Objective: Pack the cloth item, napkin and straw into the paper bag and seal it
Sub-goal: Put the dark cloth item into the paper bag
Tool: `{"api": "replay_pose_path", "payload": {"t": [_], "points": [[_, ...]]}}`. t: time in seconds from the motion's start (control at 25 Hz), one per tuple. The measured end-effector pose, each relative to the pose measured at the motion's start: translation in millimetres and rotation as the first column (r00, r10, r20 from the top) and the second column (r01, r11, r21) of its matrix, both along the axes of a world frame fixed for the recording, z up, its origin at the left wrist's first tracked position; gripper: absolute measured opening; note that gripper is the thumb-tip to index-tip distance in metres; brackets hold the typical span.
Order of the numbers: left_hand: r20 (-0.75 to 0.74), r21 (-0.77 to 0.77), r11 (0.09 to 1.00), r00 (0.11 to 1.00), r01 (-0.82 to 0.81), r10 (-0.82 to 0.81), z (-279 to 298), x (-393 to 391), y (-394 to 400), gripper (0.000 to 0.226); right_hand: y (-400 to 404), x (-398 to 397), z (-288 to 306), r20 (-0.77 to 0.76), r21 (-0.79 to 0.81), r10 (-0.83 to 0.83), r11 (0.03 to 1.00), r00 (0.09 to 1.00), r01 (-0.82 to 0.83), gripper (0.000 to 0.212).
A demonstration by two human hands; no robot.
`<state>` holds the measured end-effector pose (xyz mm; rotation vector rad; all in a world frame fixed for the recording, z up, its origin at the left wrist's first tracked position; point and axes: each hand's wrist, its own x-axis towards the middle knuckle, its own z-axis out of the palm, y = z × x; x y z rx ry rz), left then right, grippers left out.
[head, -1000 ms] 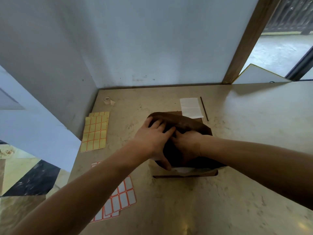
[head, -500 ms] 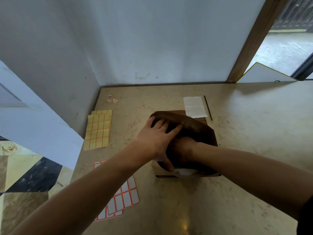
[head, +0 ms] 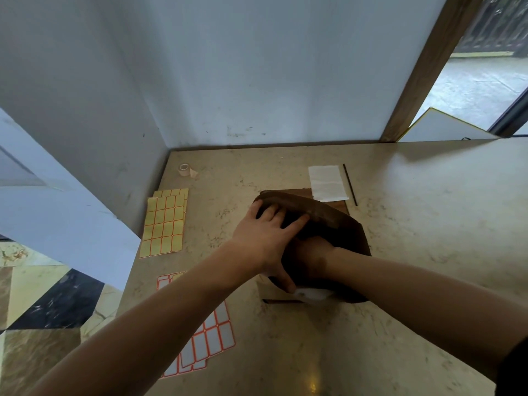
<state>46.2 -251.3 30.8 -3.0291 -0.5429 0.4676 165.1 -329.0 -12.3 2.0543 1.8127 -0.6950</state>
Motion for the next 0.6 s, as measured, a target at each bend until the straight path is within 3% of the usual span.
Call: {"api": "replay_pose_path", "payload": {"t": [0.2, 0.4, 0.6], "points": [[0.018, 0.021, 1.0, 1.0, 0.023, -0.023, 2, 2, -1, 0.13, -6, 11, 4, 0.006, 0.073, 0.083, 0.994, 0.997, -0.083, 0.086], [0.023, 0.02, 0.999, 0.999, 0.049, -0.049, 4, 6, -1, 0.127, -35, 35, 27, 0.027, 0.187, 0.033, 0.982, 0.999, -0.038, 0.097], [0.037, 0.011, 0.994, 0.994, 0.105, -0.106, 7, 3, 1, 0.118, -66, 52, 57, 0.125, 0.26, 0.07, 0.96, 0.99, -0.101, 0.091]]}}
